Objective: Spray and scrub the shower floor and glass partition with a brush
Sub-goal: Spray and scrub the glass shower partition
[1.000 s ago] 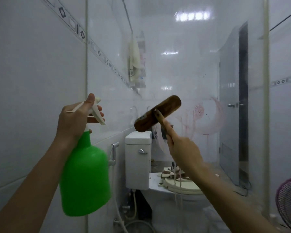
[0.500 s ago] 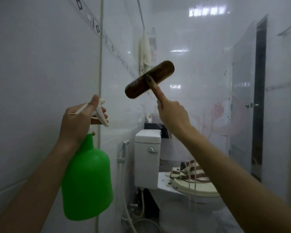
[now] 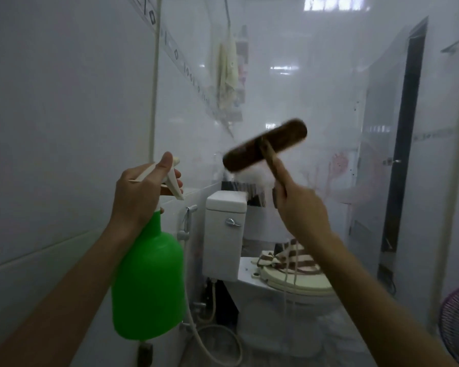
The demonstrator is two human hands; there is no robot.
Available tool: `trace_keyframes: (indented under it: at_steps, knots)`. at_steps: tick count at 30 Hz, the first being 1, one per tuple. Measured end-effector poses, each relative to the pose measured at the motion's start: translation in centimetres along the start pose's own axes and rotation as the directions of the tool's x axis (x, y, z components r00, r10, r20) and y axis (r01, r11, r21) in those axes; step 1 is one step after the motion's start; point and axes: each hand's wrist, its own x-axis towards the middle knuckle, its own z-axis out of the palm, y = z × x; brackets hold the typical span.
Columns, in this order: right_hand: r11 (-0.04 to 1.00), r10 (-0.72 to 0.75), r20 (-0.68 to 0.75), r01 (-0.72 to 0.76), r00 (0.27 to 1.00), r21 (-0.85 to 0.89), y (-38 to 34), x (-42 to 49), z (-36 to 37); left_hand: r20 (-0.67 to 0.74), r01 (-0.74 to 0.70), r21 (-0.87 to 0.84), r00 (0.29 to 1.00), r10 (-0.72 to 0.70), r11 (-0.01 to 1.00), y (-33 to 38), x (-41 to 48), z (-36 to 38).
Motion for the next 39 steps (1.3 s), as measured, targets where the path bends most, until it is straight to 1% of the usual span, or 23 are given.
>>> trace_keyframes:
  at_steps: [2, 3, 5, 7, 8, 9, 10, 13, 15, 16, 18, 20, 21, 22, 25, 27, 29, 32, 33, 35, 39]
  knots:
    - [1.000, 0.029, -0.070, -0.029, 0.997, 0.005, 0.2, 3.1, -1.1, 0.001, 0.006, -0.011, 1.000, -0.006, 1.000, -0.3, -0.6, 0.7]
    - [0.999, 0.054, -0.079, -0.054, 0.995, -0.007, 1.1, 2.8, -1.2, 0.000, 0.009, -0.003, 1.000, -0.009, 1.000, -0.3, -1.0, 1.2]
    - [0.996, 0.092, -0.030, -0.092, 0.995, 0.004, 3.5, -1.8, -1.2, 0.009, 0.016, -0.009, 1.000, -0.016, 1.000, -0.2, -1.6, 2.2]
    - [0.989, 0.149, 0.030, -0.148, 0.988, -0.024, 5.2, -7.8, -1.6, 0.032, 0.033, -0.043, 0.999, -0.031, 0.999, 0.1, -2.1, 3.1]
    - [0.988, 0.154, 0.039, -0.153, 0.987, -0.028, 5.8, -9.1, -1.9, 0.042, 0.042, -0.063, 0.998, -0.039, 0.997, 0.2, -2.3, 3.6]
    - [0.990, 0.136, 0.029, -0.135, 0.990, -0.032, 6.3, -8.9, -2.1, 0.054, 0.049, -0.074, 0.998, -0.046, 0.996, 0.4, -2.5, 4.1]
    - [0.992, 0.127, -0.011, -0.127, 0.992, -0.015, 6.7, -7.2, -2.4, 0.067, 0.051, -0.076, 0.997, -0.046, 0.996, 0.6, -2.6, 4.8]
    - [0.993, 0.117, -0.121, -0.117, 0.986, 0.012, 6.9, 1.0, -4.8, 0.094, 0.046, -0.101, 0.995, -0.036, 0.994, 1.2, -2.7, 6.9]
    - [0.994, 0.113, -0.161, -0.112, 0.980, 0.012, 7.5, 2.9, -6.1, 0.104, 0.050, -0.114, 0.994, -0.038, 0.992, 1.3, -2.6, 8.3]
    - [0.990, 0.138, -0.141, -0.134, 0.980, 0.034, 8.1, 1.5, -6.1, 0.107, 0.054, -0.109, 0.993, -0.042, 0.993, 1.5, -2.6, 9.0]
    - [0.980, 0.197, -0.057, -0.194, 0.979, 0.052, 9.7, -5.2, -5.1, 0.113, 0.053, -0.099, 0.993, -0.042, 0.994, 2.1, -2.6, 10.2]
    - [0.971, 0.237, 0.014, -0.237, 0.971, -0.005, 10.4, -12.0, -4.3, 0.134, 0.057, -0.113, 0.990, -0.041, 0.992, 2.6, -2.8, 11.4]
    - [0.971, 0.241, 0.036, -0.240, 0.970, -0.022, 10.8, -13.1, -4.3, 0.145, 0.058, -0.120, 0.989, -0.040, 0.991, 2.7, -2.9, 12.0]
    - [0.972, 0.237, 0.021, -0.237, 0.971, -0.010, 11.3, -12.3, -4.5, 0.157, 0.057, -0.119, 0.987, -0.037, 0.991, 2.8, -3.0, 12.6]
    - [0.959, 0.276, -0.086, -0.268, 0.957, 0.096, 12.3, -4.4, -6.7, 0.175, 0.053, -0.112, 0.984, -0.033, 0.992, 3.3, -3.1, 14.3]
    - [0.953, 0.292, -0.141, -0.276, 0.946, 0.121, 12.9, -1.0, -8.4, 0.190, 0.053, -0.111, 0.981, -0.031, 0.992, 3.6, -3.0, 15.3]
    - [0.947, 0.309, -0.120, -0.293, 0.944, 0.129, 13.5, -3.1, -8.1, 0.221, 0.052, -0.109, 0.975, -0.027, 0.993, 4.0, -2.8, 16.2]
    - [0.948, 0.306, -0.041, -0.301, 0.951, 0.104, 13.9, -11.3, -6.0, 0.281, 0.068, -0.101, 0.959, -0.037, 0.993, 4.5, -2.2, 17.3]
    - [0.950, 0.300, -0.028, -0.296, 0.953, 0.095, 13.9, -12.2, -5.8, 0.290, 0.079, -0.122, 0.956, -0.040, 0.989, 4.8, -1.9, 17.7]
    - [0.949, 0.303, -0.067, -0.295, 0.951, 0.116, 14.3, -9.4, -6.4, 0.288, 0.082, -0.140, 0.957, -0.039, 0.987, 5.8, -1.2, 18.6]
    - [0.957, 0.282, -0.143, -0.267, 0.949, 0.114, 14.1, 0.4, -10.4, 0.252, 0.046, -0.150, 0.968, -0.007, 0.988, 8.4, 0.1, 20.9]
